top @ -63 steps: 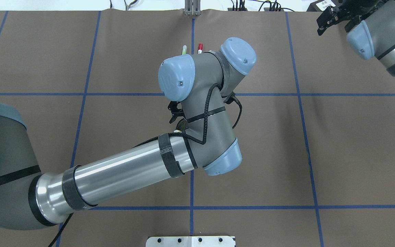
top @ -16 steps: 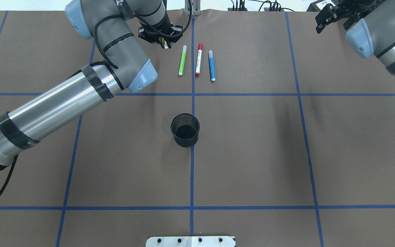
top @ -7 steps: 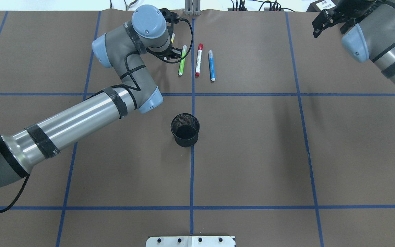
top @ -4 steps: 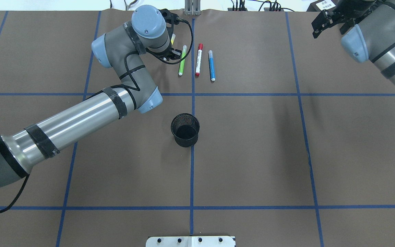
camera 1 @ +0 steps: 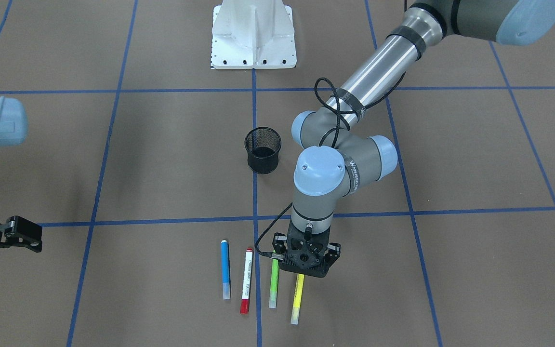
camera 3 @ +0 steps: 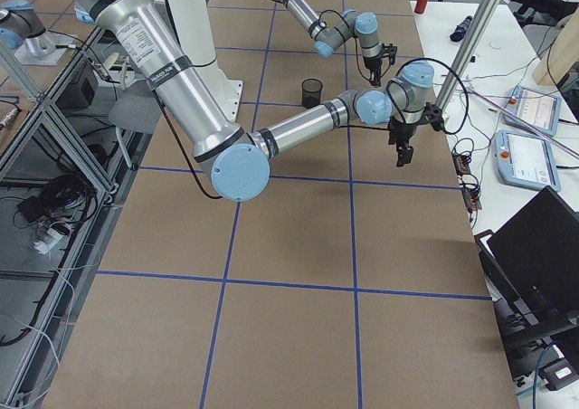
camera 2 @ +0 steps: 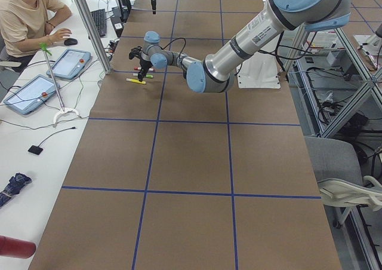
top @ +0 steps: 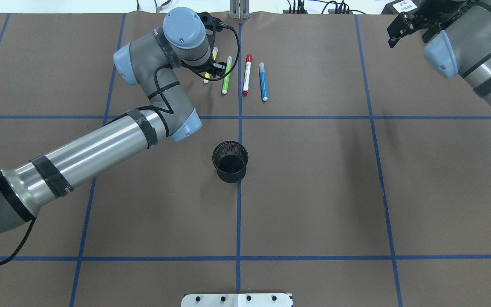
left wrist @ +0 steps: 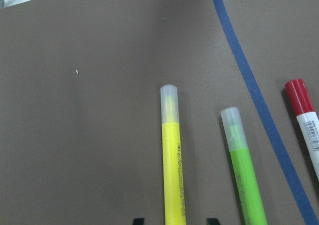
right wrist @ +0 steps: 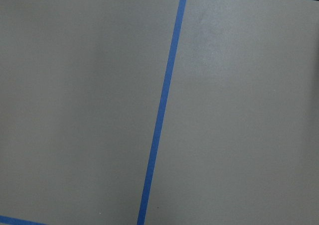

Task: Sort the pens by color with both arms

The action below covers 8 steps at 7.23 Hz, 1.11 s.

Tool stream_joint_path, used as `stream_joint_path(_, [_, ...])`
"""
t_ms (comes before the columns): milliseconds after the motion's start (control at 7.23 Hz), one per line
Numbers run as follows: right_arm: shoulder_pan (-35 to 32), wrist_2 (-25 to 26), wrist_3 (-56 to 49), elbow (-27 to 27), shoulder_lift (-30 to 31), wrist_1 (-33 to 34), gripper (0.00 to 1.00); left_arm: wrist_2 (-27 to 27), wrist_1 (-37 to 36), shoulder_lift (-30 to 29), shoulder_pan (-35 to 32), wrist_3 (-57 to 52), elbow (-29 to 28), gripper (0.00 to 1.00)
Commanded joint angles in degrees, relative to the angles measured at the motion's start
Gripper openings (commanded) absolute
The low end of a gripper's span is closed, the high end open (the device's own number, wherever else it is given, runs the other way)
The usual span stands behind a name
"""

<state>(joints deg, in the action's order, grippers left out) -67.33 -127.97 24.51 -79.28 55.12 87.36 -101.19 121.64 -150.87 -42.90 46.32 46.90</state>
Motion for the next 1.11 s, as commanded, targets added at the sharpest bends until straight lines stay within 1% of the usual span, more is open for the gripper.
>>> stream_joint_path(0, [0.0,0.0,0.0,0.0,-0.1,0.0,1.00,0.0,0.0,0.0,-0.1,0.1,0.2,0.85])
stream_joint_path(138, [0.0,0.0,-0.1,0.0,-0.1,0.0,1.00,0.0,0.0,0.0,-0.2,0.4,0.6,0.95])
stream_joint_path(277, [0.0,-0.1,-0.2,-0.1,-0.2,0.0,0.99,0.0,-0.2,0.0,-0.7,0.8,1.3,0.99])
stream_joint_path(415, [-0.2,-0.2,-0.3,-0.1,-0.1,0.1,1.00,-0.2,-0.9,0.8,-1.6,0.7,3.5,0.99])
stream_joint_path(553, [-0.8,-0.2,-1.4,-0.1,0.0,0.2,1.00,-3.3,-3.2,3.2,-3.2,0.2,7.3,0.99])
stream_joint_path(692, [-1.9,-0.3,-3.7,-0.1,0.3,0.4,1.00,-8.8,-6.9,5.4,-5.8,-0.2,11.0,0.99])
stream_joint_path(968, [-6.1,-0.9,-9.2,-0.2,2.4,0.8,1.00,-18.0,-8.4,10.7,-11.2,-1.2,15.7,0.99])
